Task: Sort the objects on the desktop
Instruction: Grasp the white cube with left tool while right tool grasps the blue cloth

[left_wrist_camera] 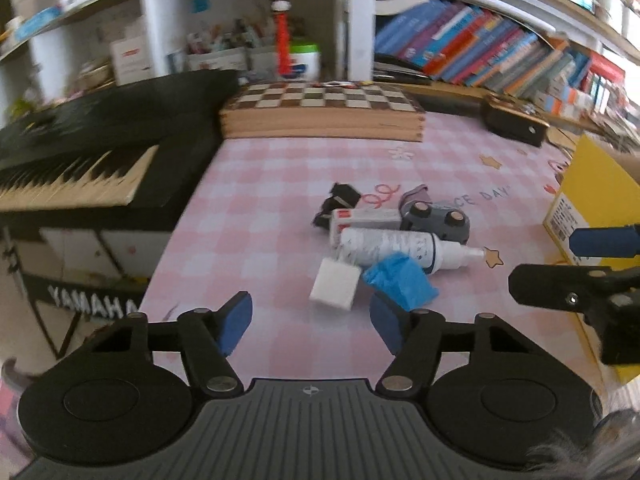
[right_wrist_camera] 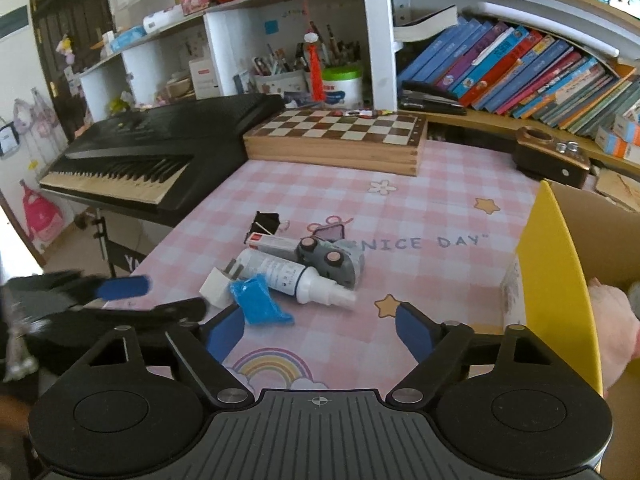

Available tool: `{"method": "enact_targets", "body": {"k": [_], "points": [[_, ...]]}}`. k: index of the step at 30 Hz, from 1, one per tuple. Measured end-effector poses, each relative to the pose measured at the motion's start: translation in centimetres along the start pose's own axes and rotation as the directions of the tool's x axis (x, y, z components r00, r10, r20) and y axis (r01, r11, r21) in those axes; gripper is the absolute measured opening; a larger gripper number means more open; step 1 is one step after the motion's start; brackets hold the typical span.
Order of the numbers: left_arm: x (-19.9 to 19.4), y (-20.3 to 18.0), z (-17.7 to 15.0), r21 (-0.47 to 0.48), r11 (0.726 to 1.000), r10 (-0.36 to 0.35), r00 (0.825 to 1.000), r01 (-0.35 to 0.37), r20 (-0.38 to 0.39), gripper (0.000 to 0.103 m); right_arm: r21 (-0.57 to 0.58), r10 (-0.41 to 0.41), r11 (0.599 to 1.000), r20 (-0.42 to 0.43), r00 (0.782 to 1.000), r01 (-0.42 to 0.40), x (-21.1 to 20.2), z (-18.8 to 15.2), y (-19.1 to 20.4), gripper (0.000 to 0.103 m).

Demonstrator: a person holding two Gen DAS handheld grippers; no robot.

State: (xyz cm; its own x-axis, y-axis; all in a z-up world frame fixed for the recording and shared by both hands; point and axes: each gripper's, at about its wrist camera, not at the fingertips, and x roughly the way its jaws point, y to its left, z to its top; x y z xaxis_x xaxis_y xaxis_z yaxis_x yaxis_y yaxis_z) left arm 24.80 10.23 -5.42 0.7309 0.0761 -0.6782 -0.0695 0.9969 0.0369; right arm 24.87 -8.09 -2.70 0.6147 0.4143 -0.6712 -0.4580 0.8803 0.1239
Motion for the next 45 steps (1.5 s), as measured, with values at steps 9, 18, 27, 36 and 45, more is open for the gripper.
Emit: {"method": "enact_targets", "body": {"k": [9, 18, 27, 36, 45], "points": [[3.8, -0.4, 1.2, 0.065, 0.994, -0.082, 0.995, 0.086, -0.053, 0.03, -0.003, 0.035, 0.999, -0.052, 0.998, -0.036, 1.3, 0.1, -0.4, 0.069], [1.6, 3.1, 0.2, -0.093, 0.994, -0.06, 0.994, 0.052, -0.087, 0.025, -0.033, 0.114, 0.993, -0.096, 0.989, -0.117, 3.9, 0.5, 1.1, 0.051], [-2.7, 5.1, -1.7, -0.249, 0.968, -0.021, 0.997, 0.002, -0.075, 0.025, -0.111, 0.123, 0.984, -0.133, 0.984, -0.138, 8.0, 0.5, 4.1, 0.045], [-4.5, 4.1, -1.2, -0.248, 0.969, -0.031, 0.999, 0.023, -0.025, 0.025, -0.09, 0.151, 0.982, -0.13, 0.98, -0.163, 8.3, 0.5, 3.9, 0.028], [-7.0, 3.5, -0.4, -0.241, 0.967, -0.071, 0.997, 0.078, 0.038, 0.025, -0.056, 0.179, 0.982, -0.055, 0.982, -0.182, 2.6, 0.9, 2.9, 0.028]]}}
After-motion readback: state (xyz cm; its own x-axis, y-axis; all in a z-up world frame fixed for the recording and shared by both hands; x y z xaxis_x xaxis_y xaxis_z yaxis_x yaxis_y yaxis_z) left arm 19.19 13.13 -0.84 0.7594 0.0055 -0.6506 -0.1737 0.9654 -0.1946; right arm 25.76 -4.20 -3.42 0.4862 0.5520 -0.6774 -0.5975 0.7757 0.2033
